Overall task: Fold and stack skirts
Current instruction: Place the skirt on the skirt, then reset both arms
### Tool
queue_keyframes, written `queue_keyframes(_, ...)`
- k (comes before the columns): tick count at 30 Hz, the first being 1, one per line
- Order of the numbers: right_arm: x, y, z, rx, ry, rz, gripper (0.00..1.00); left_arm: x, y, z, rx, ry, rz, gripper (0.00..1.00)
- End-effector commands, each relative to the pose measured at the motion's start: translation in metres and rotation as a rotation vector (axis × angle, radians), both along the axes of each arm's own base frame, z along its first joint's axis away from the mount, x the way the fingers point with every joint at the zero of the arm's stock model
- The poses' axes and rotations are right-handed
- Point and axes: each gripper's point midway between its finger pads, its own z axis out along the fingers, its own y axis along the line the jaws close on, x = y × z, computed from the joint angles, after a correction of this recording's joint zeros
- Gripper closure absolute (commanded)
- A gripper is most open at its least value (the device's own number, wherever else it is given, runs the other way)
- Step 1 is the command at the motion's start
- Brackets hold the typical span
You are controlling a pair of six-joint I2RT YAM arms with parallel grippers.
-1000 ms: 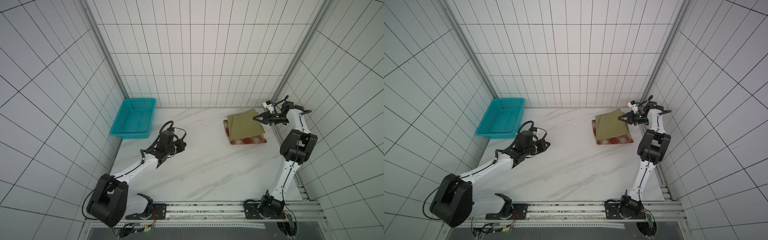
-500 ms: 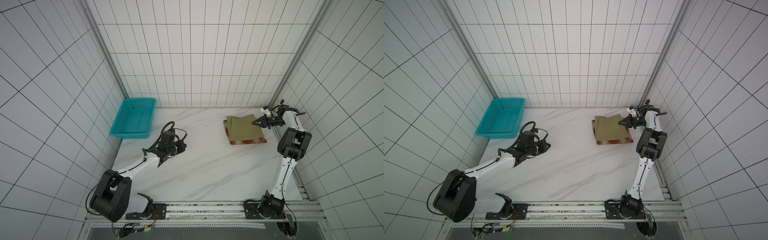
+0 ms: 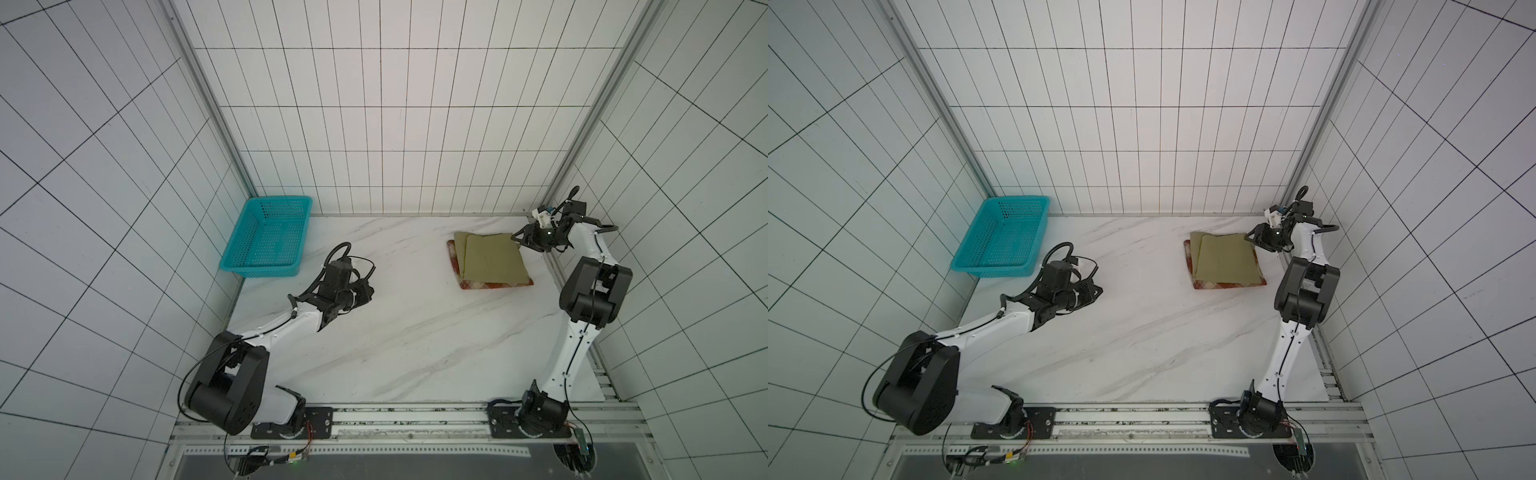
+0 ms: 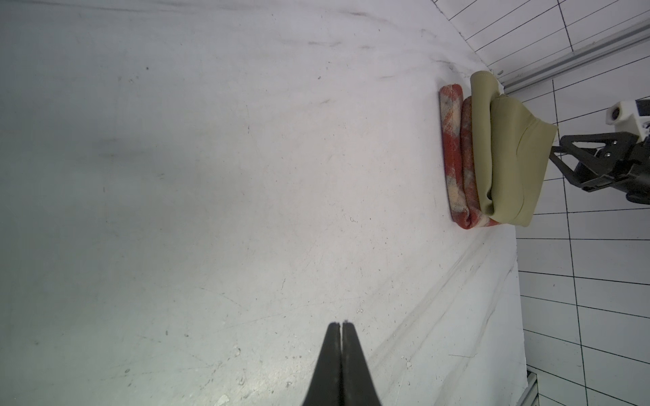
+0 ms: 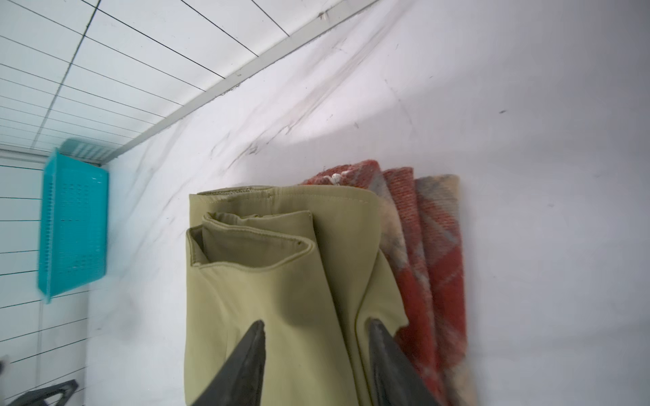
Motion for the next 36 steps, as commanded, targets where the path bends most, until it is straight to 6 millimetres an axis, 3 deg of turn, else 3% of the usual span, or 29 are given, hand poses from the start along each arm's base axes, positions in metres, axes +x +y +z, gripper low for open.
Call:
queue_keyframes(1,0.001,-0.019,0.042,-0.12,-0.138,-0.111,0.51,0.018,0.002,0.026,0.017,-0.093,0.012,1.0)
queue_keyframes(5,-0.016,-0.018,0.065,-0.161,-0.218,-0.175,0.52,0.03,0.01,0.047,0.079,-0.168,0.026,1.0)
queue_keyframes(7,-0.026,-0.016,0.065,-0.17,-0.229,-0.192,0.52,0.037,0.016,0.059,0.097,-0.21,0.044,0.91)
queue_keyframes(11,-0.049,0.005,0.063,-0.196,-0.271,-0.2,0.51,0.052,0.038,0.081,0.155,-0.291,0.12,0.47)
queue_keyframes(12,-0.055,0.013,0.062,-0.213,-0.28,-0.195,0.51,0.056,0.046,0.088,0.174,-0.32,0.139,0.26)
queue_keyframes(14,-0.066,0.026,0.063,-0.234,-0.299,-0.202,0.45,0.061,0.064,0.098,0.22,-0.361,0.184,0.04)
queue_keyframes(15,-0.072,0.033,0.065,-0.238,-0.317,-0.208,0.29,0.062,0.073,0.103,0.24,-0.377,0.206,0.03)
queue_keyframes(16,-0.077,0.039,0.068,-0.236,-0.341,-0.21,0.02,0.064,0.083,0.106,0.261,-0.391,0.23,0.03)
queue_keyframes(20,-0.107,0.06,0.068,-0.28,-0.421,-0.231,0.01,0.065,0.132,0.114,0.39,-0.415,0.365,0.03)
queue_keyframes(23,-0.128,0.066,0.064,-0.315,-0.486,-0.255,0.0,0.059,0.169,0.113,0.545,-0.421,0.484,0.03)
queue_keyframes(27,-0.152,0.048,0.059,-0.377,-0.55,-0.382,0.0,0.054,0.187,0.11,0.699,-0.525,0.5,0.03)
queue_keyframes(32,-0.177,0.034,0.064,-0.427,-0.694,-0.498,0.0,0.04,0.209,0.104,0.729,-0.602,0.645,0.03)
queue_keyframes(36,-0.192,0.035,0.048,-0.475,-0.772,-0.499,0.0,0.035,0.217,0.097,0.776,-0.642,0.686,0.03)
